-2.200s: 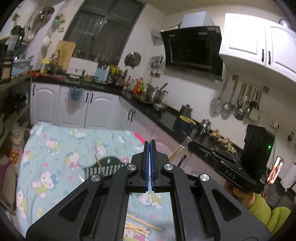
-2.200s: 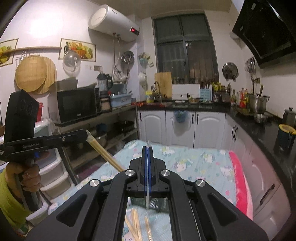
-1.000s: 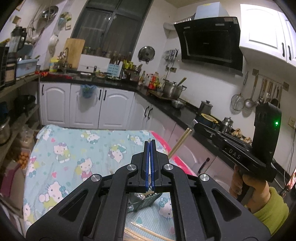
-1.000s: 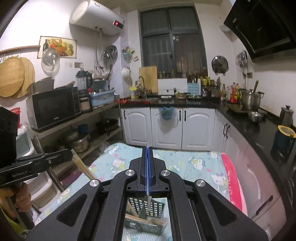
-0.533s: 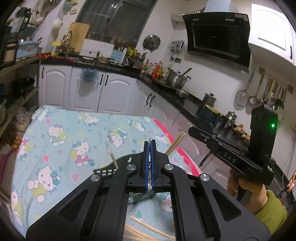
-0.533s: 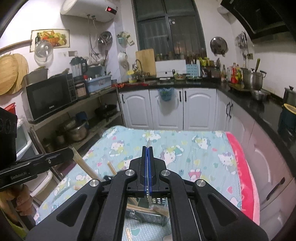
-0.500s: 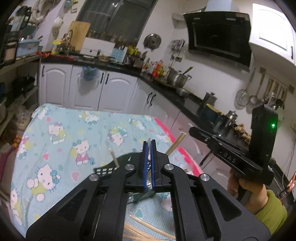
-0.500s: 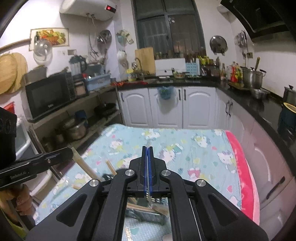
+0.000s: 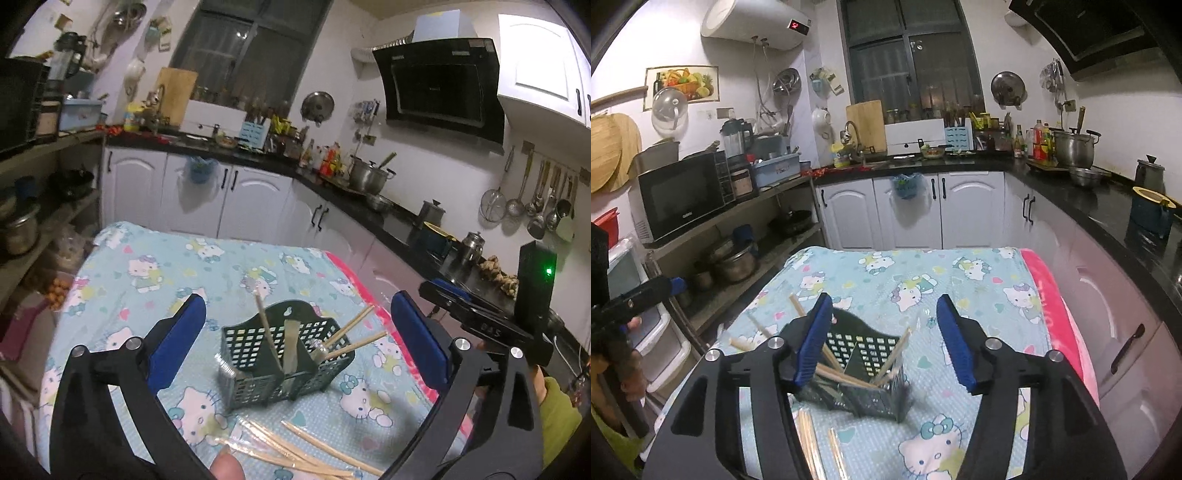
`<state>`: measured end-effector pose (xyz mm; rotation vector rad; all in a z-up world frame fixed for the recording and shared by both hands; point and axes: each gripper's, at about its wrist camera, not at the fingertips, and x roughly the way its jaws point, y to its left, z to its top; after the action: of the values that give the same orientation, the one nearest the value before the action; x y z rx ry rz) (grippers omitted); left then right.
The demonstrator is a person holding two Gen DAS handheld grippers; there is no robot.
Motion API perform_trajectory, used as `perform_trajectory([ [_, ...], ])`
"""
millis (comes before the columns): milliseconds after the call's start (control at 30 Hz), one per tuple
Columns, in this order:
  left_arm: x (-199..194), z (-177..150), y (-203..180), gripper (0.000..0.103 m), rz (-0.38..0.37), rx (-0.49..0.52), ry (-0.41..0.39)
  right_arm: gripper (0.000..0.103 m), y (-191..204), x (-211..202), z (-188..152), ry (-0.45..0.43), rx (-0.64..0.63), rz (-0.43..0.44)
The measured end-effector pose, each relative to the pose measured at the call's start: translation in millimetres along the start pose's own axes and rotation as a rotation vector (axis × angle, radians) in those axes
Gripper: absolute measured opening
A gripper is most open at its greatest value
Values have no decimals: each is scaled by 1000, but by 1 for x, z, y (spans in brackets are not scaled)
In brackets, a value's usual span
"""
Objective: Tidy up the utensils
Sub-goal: 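Move both open tools back down toward the chopstick pile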
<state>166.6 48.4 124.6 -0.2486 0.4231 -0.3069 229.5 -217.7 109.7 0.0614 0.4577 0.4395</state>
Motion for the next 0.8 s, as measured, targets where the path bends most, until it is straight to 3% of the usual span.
perform_trajectory([
  [200, -19, -14, 0, 92, 17, -12, -17, 70, 7, -27, -14, -32, -5, 10],
  [800, -46, -55, -1, 92, 33, -28, 12, 76, 38, -78, -50, -67, -63, 27],
])
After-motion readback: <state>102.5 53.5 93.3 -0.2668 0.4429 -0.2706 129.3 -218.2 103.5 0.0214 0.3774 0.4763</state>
